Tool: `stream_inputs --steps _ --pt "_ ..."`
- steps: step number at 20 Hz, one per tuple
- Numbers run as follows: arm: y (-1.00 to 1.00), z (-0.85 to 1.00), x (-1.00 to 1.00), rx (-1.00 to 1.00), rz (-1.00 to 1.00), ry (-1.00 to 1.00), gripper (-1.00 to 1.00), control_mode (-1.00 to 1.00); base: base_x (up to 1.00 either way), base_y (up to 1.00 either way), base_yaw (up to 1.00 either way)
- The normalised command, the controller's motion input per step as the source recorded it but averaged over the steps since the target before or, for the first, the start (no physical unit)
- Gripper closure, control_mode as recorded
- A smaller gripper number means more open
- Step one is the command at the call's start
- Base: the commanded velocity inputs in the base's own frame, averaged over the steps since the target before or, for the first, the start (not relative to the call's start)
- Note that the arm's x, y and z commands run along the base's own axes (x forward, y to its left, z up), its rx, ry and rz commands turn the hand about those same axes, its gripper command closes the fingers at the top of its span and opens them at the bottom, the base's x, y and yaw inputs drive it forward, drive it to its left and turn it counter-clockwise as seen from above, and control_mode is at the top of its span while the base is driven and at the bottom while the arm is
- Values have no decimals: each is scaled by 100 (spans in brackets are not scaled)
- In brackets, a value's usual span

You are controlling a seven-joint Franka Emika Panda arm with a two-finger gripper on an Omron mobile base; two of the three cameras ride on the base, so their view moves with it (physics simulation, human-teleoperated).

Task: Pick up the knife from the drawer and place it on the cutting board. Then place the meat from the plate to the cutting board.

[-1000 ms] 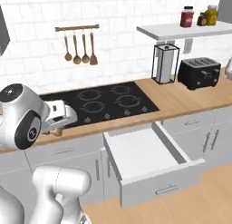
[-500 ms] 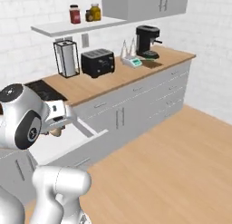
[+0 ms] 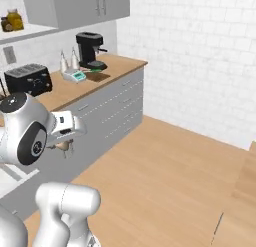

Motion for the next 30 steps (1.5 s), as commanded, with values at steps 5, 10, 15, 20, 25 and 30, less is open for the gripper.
stream_inputs --steps 5,10,15,20,25,30 --pt "0 0 0 0 0 0 100 100 100 3 -1" --pt "0 0 0 0 0 0 100 100 100 4 21" --pt "0 0 0 0 0 0 100 100 100 0 36" --pt "0 0 0 0 0 0 100 100 100 -29 46" --pt "0 0 0 0 0 0 100 100 100 -56 48" --pt "0 0 0 0 0 0 100 100 100 -40 55"
